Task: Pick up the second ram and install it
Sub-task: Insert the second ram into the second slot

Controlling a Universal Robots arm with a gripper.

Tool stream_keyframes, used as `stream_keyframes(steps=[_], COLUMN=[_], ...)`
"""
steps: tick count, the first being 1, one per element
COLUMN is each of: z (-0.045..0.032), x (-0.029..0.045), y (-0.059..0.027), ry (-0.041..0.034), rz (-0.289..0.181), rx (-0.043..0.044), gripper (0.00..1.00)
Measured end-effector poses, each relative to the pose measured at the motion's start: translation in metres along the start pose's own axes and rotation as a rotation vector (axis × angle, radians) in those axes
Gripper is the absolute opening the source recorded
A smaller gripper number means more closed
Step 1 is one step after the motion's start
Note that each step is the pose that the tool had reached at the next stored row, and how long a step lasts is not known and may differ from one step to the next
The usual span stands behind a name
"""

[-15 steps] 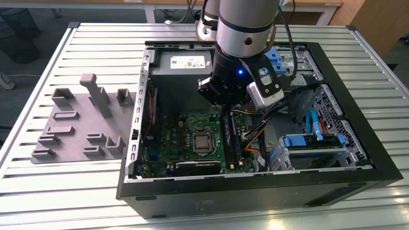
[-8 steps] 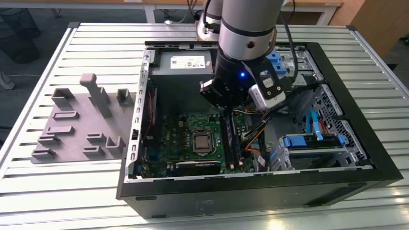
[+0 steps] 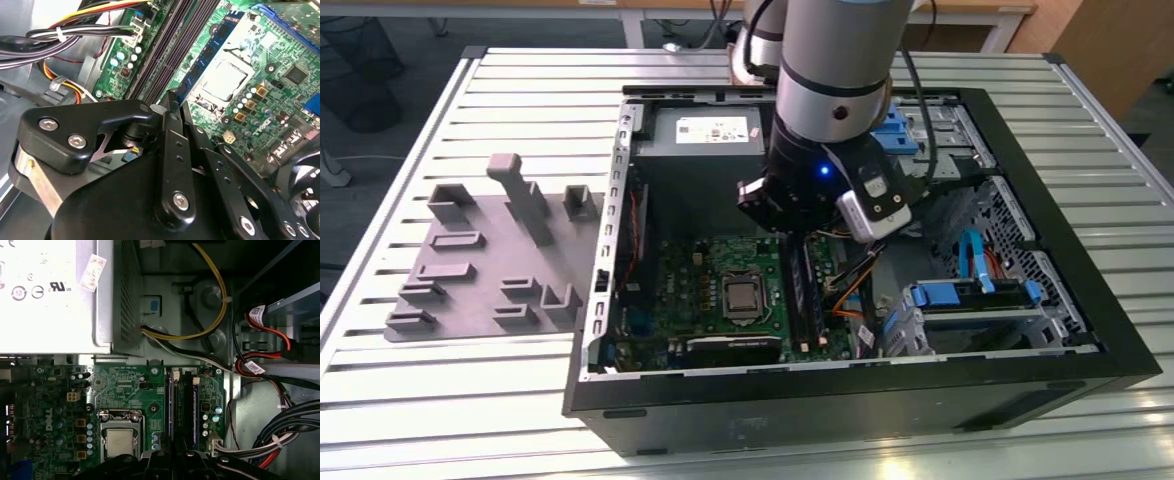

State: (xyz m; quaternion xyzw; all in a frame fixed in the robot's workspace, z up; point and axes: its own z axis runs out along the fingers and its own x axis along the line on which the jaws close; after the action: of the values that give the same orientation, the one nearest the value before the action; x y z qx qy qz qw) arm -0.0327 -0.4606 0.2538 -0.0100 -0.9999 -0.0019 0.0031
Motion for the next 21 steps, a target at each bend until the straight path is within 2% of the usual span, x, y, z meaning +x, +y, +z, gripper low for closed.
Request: stream_keyframes(steps=[4, 16, 21], z=[0.0062, 0.0072, 0.0120], x=[-0.0002, -0.0002, -0.0005], y=[-0.0028, -0.0039, -0.0058], ry=[0.0006, 0.0028, 0.0028], rz=[0.000, 0.000, 0.000], rx=[0.0002, 0.0002, 0.0002], gripper=[0.14, 0.14, 0.14])
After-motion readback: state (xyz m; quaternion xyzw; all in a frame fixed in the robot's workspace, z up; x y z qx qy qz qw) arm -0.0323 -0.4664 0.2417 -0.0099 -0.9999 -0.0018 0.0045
